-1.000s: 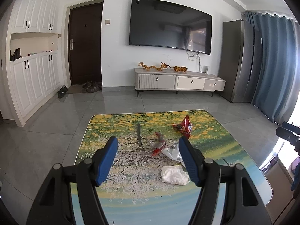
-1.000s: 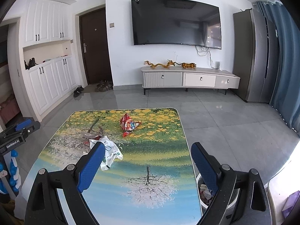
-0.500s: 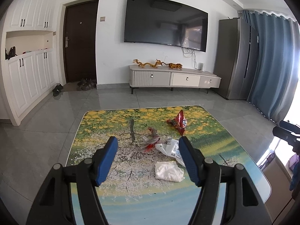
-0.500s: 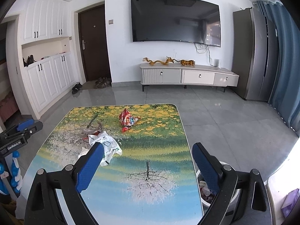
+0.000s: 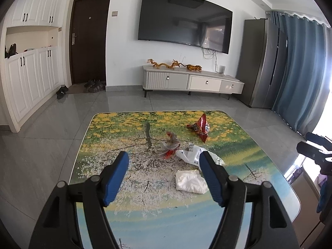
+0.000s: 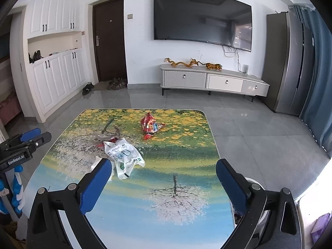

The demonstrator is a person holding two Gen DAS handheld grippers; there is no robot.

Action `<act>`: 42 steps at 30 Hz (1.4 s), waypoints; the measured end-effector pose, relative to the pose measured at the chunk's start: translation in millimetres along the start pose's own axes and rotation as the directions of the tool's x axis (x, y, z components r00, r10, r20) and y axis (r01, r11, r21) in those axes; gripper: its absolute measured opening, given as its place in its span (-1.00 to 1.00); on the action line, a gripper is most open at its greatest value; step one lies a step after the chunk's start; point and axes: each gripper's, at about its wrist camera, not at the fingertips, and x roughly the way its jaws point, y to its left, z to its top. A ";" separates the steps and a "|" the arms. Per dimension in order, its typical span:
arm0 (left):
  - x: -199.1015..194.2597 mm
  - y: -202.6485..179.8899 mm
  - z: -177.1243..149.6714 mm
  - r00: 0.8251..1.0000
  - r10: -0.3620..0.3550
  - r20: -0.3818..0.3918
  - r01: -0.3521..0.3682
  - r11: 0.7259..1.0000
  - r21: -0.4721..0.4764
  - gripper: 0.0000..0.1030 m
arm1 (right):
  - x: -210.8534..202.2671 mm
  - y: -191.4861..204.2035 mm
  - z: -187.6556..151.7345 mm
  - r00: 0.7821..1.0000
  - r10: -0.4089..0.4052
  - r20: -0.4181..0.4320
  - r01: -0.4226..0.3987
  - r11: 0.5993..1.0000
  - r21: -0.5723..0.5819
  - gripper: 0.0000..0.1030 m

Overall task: Collect trash
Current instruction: 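Return both grippers to the table above the white bags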

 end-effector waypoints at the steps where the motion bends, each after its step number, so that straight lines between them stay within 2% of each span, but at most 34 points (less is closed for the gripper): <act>1: -0.3 1.3 -1.2 1.000 0.001 -0.001 -0.001 1.000 0.000 0.34 | 1.5 2.3 0.8 1.000 0.005 -0.002 -0.005 1.000 -0.002 0.97; 9: 5.0 6.1 -6.3 0.999 -0.019 -0.026 0.019 1.000 -0.004 0.39 | 14.8 17.4 0.6 0.999 0.032 -0.030 -0.032 0.999 -0.016 0.97; 20: 19.4 -0.1 -12.2 0.996 -0.057 -0.071 0.057 0.998 -0.004 0.41 | 31.3 11.7 0.3 0.997 0.048 -0.063 -0.049 0.999 -0.021 0.98; 26: 32.9 2.5 -15.5 0.994 -0.045 -0.104 0.045 0.999 -0.006 0.41 | 49.9 11.7 -1.0 0.993 0.075 -0.090 -0.077 0.997 -0.026 0.98; 32: 52.9 11.1 -25.2 0.984 -0.068 -0.163 0.064 0.998 -0.026 0.41 | 72.0 11.0 -2.5 0.985 0.115 -0.126 -0.119 0.993 -0.024 0.98; 37: 73.1 15.2 -37.0 0.966 -0.118 -0.228 0.119 0.993 -0.010 0.41 | 95.9 14.4 -3.0 0.974 0.158 -0.162 -0.166 0.985 -0.038 0.96; 39: 81.1 12.4 -39.2 0.953 -0.165 -0.256 0.167 0.986 -0.011 0.41 | 109.7 15.3 -3.3 0.966 0.184 -0.183 -0.193 0.980 -0.035 0.79; 42: 93.9 4.5 -40.7 0.931 -0.222 -0.289 0.230 0.973 -0.008 0.41 | 130.7 18.9 -3.2 0.951 0.227 -0.211 -0.238 0.971 -0.029 0.67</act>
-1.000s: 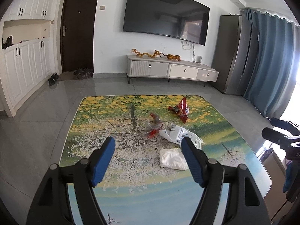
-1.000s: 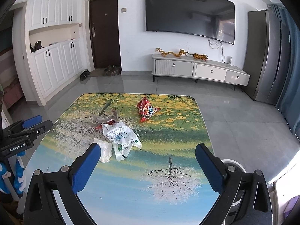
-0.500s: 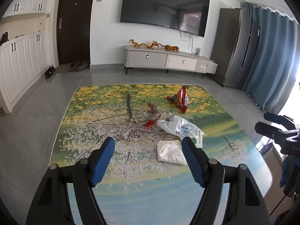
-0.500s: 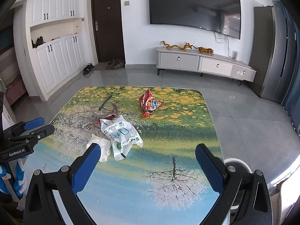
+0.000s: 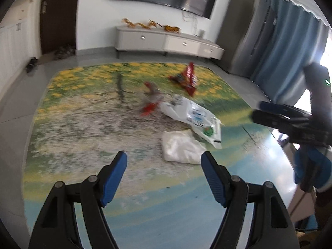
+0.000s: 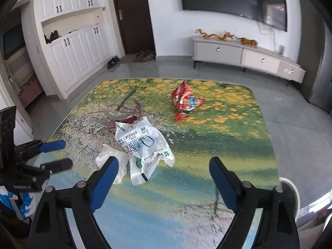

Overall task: Collect trash
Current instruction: 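Return both grippers to the table above the white bags, then grasp the white cloth with left gripper while right gripper grasps white printed bag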

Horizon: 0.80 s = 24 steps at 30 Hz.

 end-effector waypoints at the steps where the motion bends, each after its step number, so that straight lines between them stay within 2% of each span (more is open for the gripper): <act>1: 6.1 -2.6 1.4 1.000 -0.012 -0.015 0.013 1.000 0.008 0.41 | 7.7 -0.2 1.9 1.000 0.017 -0.009 -0.017 1.000 -0.006 0.66; 5: 24.3 -10.2 5.6 0.998 -0.027 -0.049 0.028 0.999 0.035 0.40 | 33.5 -0.3 7.1 0.997 0.056 -0.046 -0.057 0.998 -0.020 0.51; 17: 62.5 -16.9 11.7 0.993 0.049 -0.105 -0.040 0.995 0.088 0.38 | 85.2 0.2 13.7 0.988 0.087 -0.125 -0.095 0.994 -0.058 0.14; 19: 66.5 -17.5 11.0 0.992 0.057 -0.113 -0.046 0.995 0.091 0.28 | 90.3 1.6 12.4 0.987 0.091 -0.136 -0.101 0.993 -0.064 0.08; 24: 66.9 -19.9 9.8 0.992 0.086 -0.094 -0.075 0.990 0.119 -0.23 | 93.1 6.1 13.3 0.987 0.090 -0.136 -0.103 0.990 -0.095 -0.18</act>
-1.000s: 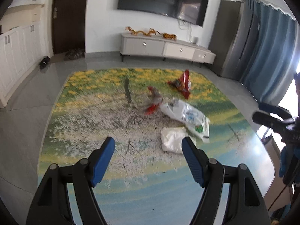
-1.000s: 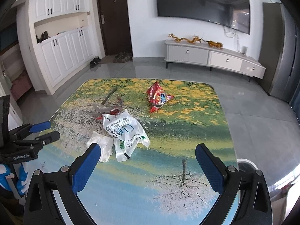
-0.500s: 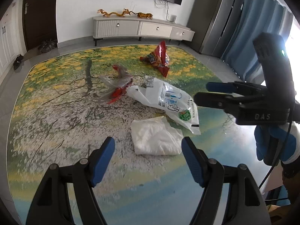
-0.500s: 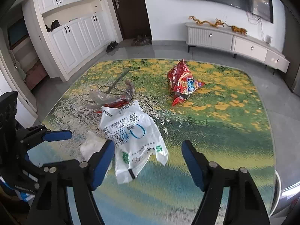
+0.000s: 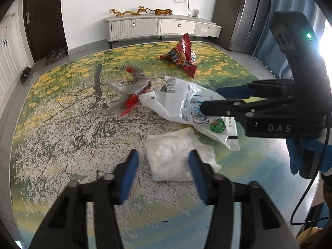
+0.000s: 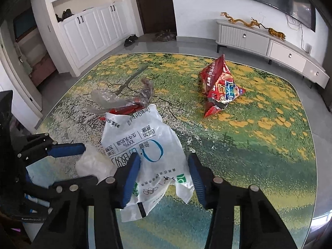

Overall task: Collect trash
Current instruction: 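Grasp the white cloth with left gripper while right gripper grasps white printed bag, then carry both items to the white bin and open both grippers over it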

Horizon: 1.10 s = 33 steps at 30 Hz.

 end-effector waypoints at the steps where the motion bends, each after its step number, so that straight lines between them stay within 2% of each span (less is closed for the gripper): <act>1: 0.1 0.2 0.1 1.000 0.003 0.003 -0.003 1.000 0.000 -0.29 | 0.4 1.1 -0.1 1.000 0.002 -0.001 -0.002 1.000 -0.006 -0.21; 4: 0.1 -0.6 -0.4 1.000 0.009 0.009 -0.009 1.000 0.007 -0.48 | 3.2 3.6 -1.3 1.000 0.006 -0.008 -0.006 1.000 -0.014 -0.30; 6: -0.6 -2.2 -1.0 1.000 0.007 0.013 -0.007 1.000 0.011 -0.71 | 3.7 5.0 -4.1 1.000 0.006 -0.006 -0.006 1.000 -0.016 -0.42; 7: -1.2 -2.6 -0.8 1.000 0.007 0.017 -0.007 1.000 0.010 -0.74 | 2.8 5.8 -5.5 1.000 0.007 -0.003 -0.007 1.000 -0.019 -0.46; 8: -2.3 -2.7 -1.3 1.000 0.007 0.021 -0.008 1.000 0.009 -0.77 | 1.6 7.4 -6.7 1.000 0.013 -0.001 -0.013 1.000 -0.023 -0.58; 9: -3.5 -2.5 -2.1 1.000 0.009 0.024 -0.009 1.000 0.005 -0.78 | -0.1 9.2 -8.0 1.000 0.020 0.000 -0.020 0.999 -0.027 -0.69; 11: -6.6 -1.5 -3.8 1.000 0.013 0.028 -0.013 1.000 -0.007 -0.79 | -5.4 10.5 -11.0 1.000 0.023 0.006 -0.023 0.999 -0.029 -0.73; 17: -29.9 -0.1 -5.1 0.997 0.017 0.070 -0.014 0.999 -0.040 -0.79 | -34.1 -2.8 -24.0 0.997 0.048 0.066 -0.052 0.997 0.052 -0.74; 22: -53.5 -1.4 -4.5 0.994 0.019 0.109 -0.013 0.998 -0.057 -0.80 | -69.5 -0.8 -26.7 0.991 0.040 0.131 -0.048 0.997 0.060 -0.74; 28: -80.7 -8.4 2.1 0.988 0.032 0.153 -0.025 0.999 -0.048 -0.80 | -118.0 -3.1 -31.0 0.975 0.014 0.222 -0.029 0.998 0.064 -0.74; 33: -92.5 -19.3 13.9 0.985 0.025 0.172 -0.019 0.999 -0.034 -0.80 | -160.5 -22.7 -42.4 0.957 -0.034 0.289 0.004 0.995 0.104 -0.74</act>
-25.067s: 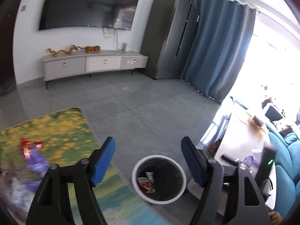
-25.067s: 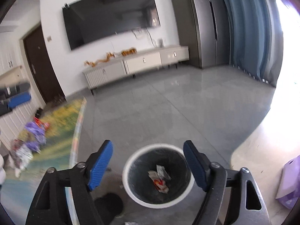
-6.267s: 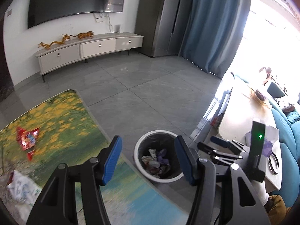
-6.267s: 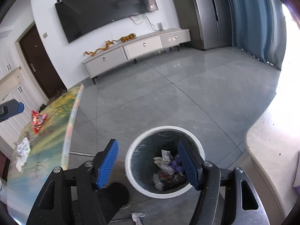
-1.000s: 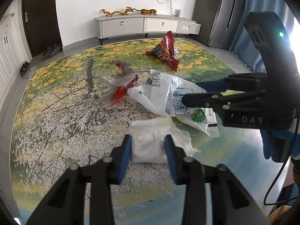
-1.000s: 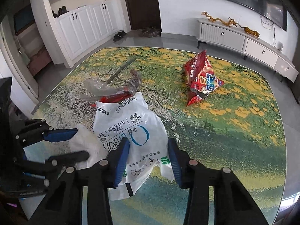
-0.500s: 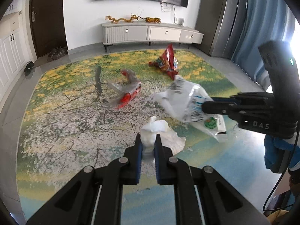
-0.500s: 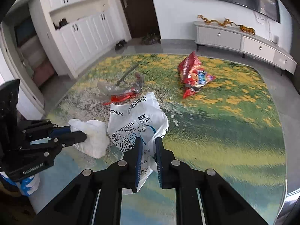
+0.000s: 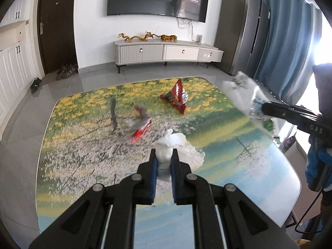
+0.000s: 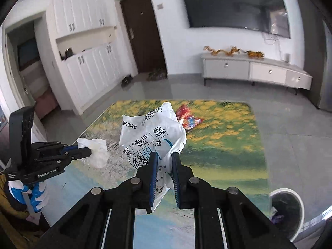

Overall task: Collect trash
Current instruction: 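Carry both items to the white bin and open both grippers over it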

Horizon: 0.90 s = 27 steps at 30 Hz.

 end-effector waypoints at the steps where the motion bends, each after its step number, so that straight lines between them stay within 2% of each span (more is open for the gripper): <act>1: -0.8 -3.8 2.6 1.000 -0.006 0.003 0.006 1.000 0.005 -0.80 | -7.5 -5.3 -0.3 1.000 -0.013 0.012 0.012 1.000 0.007 -0.74; 8: 11.9 -60.5 32.4 0.995 -0.095 -0.001 0.095 0.992 0.077 -0.80 | -61.2 -67.9 -15.1 0.986 -0.147 0.077 0.139 0.985 0.106 -0.74; 18: 58.3 -185.7 71.0 0.971 -0.234 -0.044 0.238 0.948 0.212 -0.80 | -121.1 -168.8 -64.1 0.936 -0.346 0.071 0.313 0.905 0.288 -0.74; 22: 82.4 -236.1 81.0 0.956 -0.283 -0.077 0.293 0.928 0.230 -0.79 | -126.6 -205.7 -79.7 0.922 -0.384 0.048 0.345 0.871 0.349 -0.73; 27: 116.1 -291.8 92.1 0.937 -0.327 -0.124 0.348 0.908 0.232 -0.79 | -117.6 -240.8 -96.2 0.919 -0.393 0.014 0.354 0.843 0.404 -0.71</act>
